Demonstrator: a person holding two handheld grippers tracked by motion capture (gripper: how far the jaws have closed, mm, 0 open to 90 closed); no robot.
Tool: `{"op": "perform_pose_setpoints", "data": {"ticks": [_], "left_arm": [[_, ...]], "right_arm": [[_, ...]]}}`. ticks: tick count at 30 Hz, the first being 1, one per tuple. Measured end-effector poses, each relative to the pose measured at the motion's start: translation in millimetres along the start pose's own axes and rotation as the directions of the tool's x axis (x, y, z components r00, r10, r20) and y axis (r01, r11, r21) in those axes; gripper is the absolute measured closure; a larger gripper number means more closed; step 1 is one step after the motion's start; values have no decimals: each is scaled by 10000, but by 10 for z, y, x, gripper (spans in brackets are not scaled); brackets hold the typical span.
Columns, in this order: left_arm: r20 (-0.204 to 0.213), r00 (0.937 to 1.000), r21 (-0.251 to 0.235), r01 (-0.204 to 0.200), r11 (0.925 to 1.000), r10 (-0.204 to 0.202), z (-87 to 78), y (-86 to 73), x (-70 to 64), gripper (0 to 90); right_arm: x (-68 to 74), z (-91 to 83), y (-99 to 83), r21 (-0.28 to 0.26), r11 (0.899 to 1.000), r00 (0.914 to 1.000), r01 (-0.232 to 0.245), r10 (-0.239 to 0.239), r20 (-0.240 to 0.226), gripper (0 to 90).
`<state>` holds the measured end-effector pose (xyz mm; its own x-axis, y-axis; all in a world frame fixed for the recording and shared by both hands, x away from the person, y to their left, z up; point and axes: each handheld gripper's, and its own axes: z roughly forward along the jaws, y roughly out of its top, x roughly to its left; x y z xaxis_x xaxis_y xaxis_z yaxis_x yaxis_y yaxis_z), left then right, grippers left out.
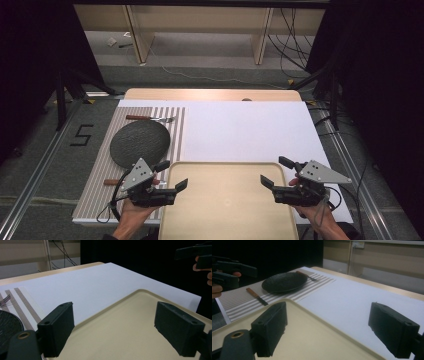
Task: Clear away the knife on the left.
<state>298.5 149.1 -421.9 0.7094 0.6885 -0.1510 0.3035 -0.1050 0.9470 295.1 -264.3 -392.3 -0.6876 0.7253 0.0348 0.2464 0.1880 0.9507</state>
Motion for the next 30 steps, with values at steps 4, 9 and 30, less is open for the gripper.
{"op": "perform_pose_setpoints", "data": {"ticks": [4,9,30], "left_arm": [[14,10000,8,4,10000,-4,0,1,-1,157],[40,10000,35,33,10000,-33,-7,6,5,157],[716,9906,2027,-1288,9707,1165,-151,230,201,156]], "right_arm": [[-2,0,-1,5,10000,10000,-11,11,4,164],[1,1,0,4,10000,10000,7,-7,-7,165],[-5,4,0,-1,10000,10000,-31,31,-21,164]]}}
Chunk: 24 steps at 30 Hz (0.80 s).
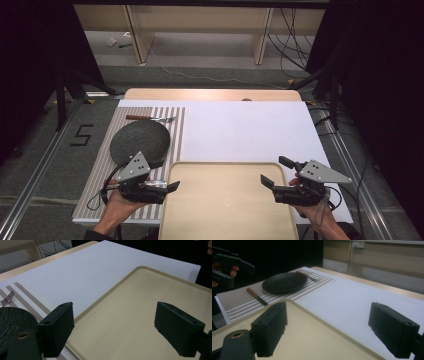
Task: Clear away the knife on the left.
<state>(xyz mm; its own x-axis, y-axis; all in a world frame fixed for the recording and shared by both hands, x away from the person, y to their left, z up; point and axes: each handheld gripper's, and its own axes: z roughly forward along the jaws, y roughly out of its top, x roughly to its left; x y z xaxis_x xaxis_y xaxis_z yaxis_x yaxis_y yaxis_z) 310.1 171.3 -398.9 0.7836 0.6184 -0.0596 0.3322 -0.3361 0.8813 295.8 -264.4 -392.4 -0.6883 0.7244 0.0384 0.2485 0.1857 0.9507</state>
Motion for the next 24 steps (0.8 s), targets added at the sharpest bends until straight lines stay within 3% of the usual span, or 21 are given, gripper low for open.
{"op": "perform_pose_setpoints", "data": {"ticks": [3,6,9,12,16,17,20,24], "left_arm": [[37,10000,439,-79,9990,77,-43,12,74,156],[-206,9994,897,-269,9956,289,-100,14,145,156],[-472,9958,1716,-693,9827,784,-155,21,207,156],[-686,9910,2607,-937,9609,1152,-183,19,264,156],[-1056,9848,3742,-888,9231,1375,-131,-23,376,156],[-1076,9854,3977,-789,9141,1318,-120,-45,407,156],[-1204,9863,4398,-485,8968,1124,-122,-110,482,157],[-1091,9908,5139,-125,8577,798,-148,-178,586,158]], "right_arm": [[1,1,-2,20,10000,10000,9,-9,7,164],[-1,4,-2,37,10000,10000,21,-21,0,164],[-1,3,-2,33,10000,10000,8,-8,17,164],[-3,10,-5,66,10000,10000,10,-10,9,164],[-4,8,-5,80,10000,10000,-5,5,8,164],[-4,8,-5,80,10000,10000,-5,5,8,164],[-7,3,-6,54,10000,10000,-21,21,15,165],[-5,11,-10,112,9999,10000,-9,9,9,164]]}}
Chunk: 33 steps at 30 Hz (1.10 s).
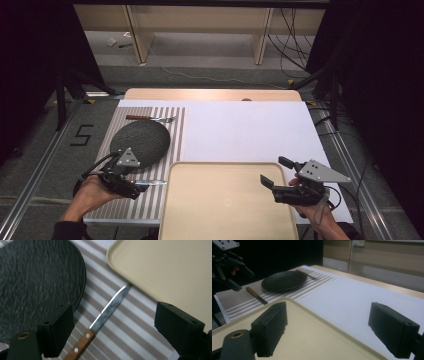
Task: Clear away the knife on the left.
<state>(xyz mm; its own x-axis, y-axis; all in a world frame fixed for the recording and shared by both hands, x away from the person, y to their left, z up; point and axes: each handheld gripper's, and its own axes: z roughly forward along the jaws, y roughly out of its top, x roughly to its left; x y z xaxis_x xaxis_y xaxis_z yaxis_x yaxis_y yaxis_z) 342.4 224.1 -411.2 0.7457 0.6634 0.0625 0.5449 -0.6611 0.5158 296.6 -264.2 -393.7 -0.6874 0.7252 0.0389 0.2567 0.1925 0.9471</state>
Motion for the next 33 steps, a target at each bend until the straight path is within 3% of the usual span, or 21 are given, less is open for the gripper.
{"op": "perform_pose_setpoints", "data": {"ticks": [4,5,6,12,19,25,33], "left_arm": [[8,10000,866,60,9962,-61,54,-42,80,170],[-79,10000,1376,22,9905,-12,108,-52,121,169],[-24,10000,1567,53,9876,-50,130,-58,147,169],[-25,10000,2114,64,9774,-60,233,-76,219,175],[-5,9997,2667,252,9634,-260,330,-94,347,223],[109,9995,2681,250,9631,-290,371,-111,391,248],[230,9994,2992,182,9540,-263,464,-133,412,313]], "right_arm": [[-1,5,3,9,10000,10000,-19,19,5,165],[-2,9,0,63,10000,10000,-9,9,9,164],[-2,6,2,32,10000,10000,-12,12,11,164],[-7,5,-1,21,10000,10000,-44,44,13,165],[-1,5,2,20,10000,10000,-23,23,-38,165],[-4,6,3,23,10000,10000,-36,36,-48,165],[3,5,2,67,10000,9999,1,-1,-102,166]]}}
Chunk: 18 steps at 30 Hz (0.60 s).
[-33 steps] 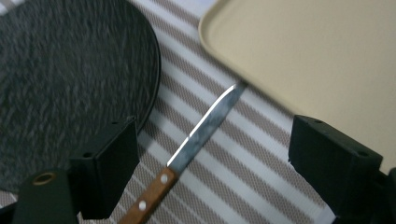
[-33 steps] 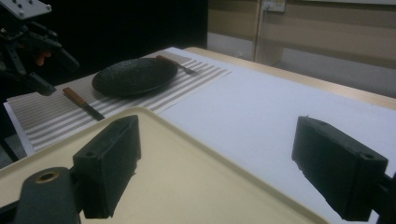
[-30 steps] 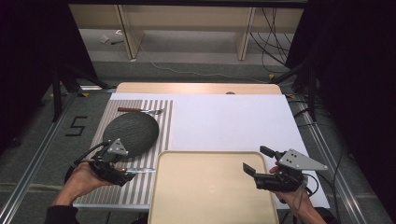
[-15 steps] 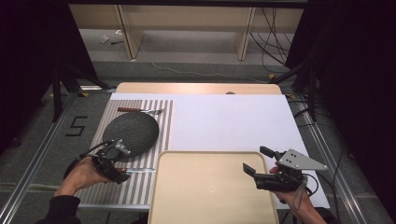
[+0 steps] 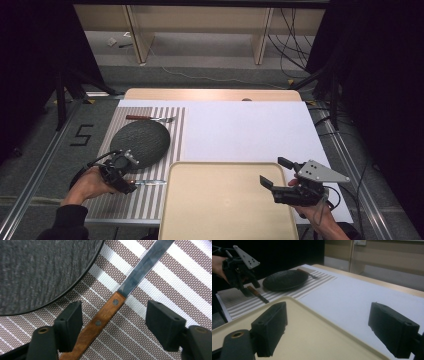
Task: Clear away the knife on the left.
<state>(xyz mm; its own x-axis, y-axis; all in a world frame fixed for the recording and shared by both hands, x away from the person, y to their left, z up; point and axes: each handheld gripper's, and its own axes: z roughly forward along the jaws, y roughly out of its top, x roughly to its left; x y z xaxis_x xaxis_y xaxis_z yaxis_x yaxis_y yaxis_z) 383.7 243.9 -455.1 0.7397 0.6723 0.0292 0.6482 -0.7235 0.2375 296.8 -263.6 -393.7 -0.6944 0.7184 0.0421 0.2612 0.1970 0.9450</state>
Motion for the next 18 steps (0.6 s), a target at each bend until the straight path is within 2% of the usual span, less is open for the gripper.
{"op": "perform_pose_setpoints", "data": {"ticks": [5,9,13,16,18], "left_arm": [[55,10000,149,63,9999,-64,43,-7,11,352],[179,9998,372,-138,9992,132,50,-6,-9,402],[285,9995,555,-137,9984,122,65,-3,-24,442],[332,9994,665,17,9978,-39,61,7,-26,489],[369,9992,753,145,9971,-173,55,20,-37,560]], "right_arm": [[3,7,-4,44,10000,10000,36,-36,-26,166],[4,7,-1,35,10000,10000,17,-17,-48,167],[7,4,1,14,10000,10000,27,-27,-57,167],[6,7,-4,74,10000,10000,45,-45,-65,167],[7,4,1,21,10000,10000,24,-24,-62,168]]}}
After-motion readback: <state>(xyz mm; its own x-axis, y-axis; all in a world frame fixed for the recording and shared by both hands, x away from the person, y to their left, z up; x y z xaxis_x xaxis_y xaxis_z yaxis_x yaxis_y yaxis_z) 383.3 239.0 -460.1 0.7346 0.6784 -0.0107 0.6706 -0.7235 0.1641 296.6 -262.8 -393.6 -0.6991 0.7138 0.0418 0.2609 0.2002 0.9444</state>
